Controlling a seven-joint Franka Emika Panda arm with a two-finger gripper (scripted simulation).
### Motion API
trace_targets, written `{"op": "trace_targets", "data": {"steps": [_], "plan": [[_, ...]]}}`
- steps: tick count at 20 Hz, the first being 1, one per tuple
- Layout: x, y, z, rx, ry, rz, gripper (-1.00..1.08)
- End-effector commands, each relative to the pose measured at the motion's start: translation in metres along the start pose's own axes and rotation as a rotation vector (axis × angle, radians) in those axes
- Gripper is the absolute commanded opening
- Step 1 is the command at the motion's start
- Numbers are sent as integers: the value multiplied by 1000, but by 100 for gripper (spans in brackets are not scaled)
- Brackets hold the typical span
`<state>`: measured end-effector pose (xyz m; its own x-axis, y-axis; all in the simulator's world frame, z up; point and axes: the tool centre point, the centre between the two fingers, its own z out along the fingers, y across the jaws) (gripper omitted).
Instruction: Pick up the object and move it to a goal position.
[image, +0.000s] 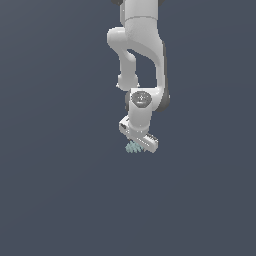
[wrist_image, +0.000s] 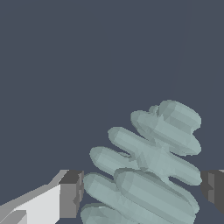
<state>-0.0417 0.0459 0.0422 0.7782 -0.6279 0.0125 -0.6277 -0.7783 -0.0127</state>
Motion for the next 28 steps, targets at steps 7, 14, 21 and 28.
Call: {"op": "trace_targets", "data": {"steps": [7, 14, 21, 28], "plan": [[0, -7, -9, 0, 0, 0, -100], [0, -29, -39, -3, -2, 0, -100], [1, -67, -87, -8, -5, 0, -100], [3, -103, -131, -11, -9, -1, -100]]}}
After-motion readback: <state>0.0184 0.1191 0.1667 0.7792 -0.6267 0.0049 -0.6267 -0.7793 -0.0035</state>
